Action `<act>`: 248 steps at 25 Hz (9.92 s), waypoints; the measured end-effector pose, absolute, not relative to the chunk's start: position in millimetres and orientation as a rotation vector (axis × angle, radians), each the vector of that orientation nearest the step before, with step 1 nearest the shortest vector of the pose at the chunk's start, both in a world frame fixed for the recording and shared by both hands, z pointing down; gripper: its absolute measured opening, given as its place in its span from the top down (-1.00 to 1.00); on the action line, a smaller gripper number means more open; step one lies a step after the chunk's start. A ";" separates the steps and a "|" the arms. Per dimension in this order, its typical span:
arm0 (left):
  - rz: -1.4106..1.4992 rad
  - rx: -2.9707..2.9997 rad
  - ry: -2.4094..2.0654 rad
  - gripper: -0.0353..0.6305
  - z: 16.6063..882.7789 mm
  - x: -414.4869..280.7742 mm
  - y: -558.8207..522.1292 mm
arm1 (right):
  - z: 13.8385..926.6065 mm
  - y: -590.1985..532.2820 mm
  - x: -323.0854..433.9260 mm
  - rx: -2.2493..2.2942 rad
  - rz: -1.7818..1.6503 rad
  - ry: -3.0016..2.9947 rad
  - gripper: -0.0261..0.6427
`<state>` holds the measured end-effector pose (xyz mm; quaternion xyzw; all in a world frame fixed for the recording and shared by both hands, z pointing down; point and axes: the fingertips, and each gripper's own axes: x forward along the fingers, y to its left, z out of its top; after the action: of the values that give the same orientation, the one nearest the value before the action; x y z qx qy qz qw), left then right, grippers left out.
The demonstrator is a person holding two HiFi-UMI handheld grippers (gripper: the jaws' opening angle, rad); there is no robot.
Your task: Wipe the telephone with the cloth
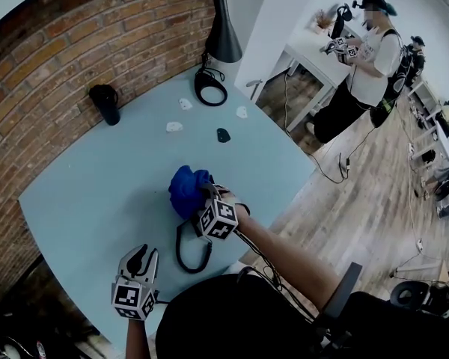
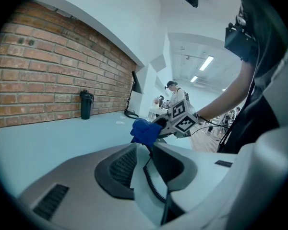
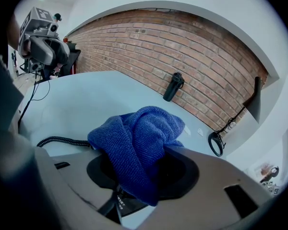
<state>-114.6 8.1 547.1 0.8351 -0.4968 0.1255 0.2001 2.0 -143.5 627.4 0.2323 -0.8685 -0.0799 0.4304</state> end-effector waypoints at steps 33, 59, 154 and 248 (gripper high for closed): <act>0.398 2.327 -1.301 0.50 558.7 -101.5 15.5 | 652.4 -91.9 20.6 0.534 -0.126 -2.153 0.39; 0.395 2.356 -1.252 0.50 560.2 -92.4 12.5 | 683.9 -32.3 41.6 0.526 0.052 -2.108 0.39; 0.408 2.345 -1.185 0.50 569.1 -77.7 17.6 | 654.3 -108.2 60.8 0.828 0.076 -2.144 0.39; 0.459 2.306 -1.193 0.50 588.2 -83.7 26.6 | 636.9 -173.3 74.8 0.920 -0.128 -2.037 0.41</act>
<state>-83.7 26.6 588.2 0.8469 -0.4381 0.1686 0.2497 74.8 -173.3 636.9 0.3699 -0.8186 -0.0516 0.4363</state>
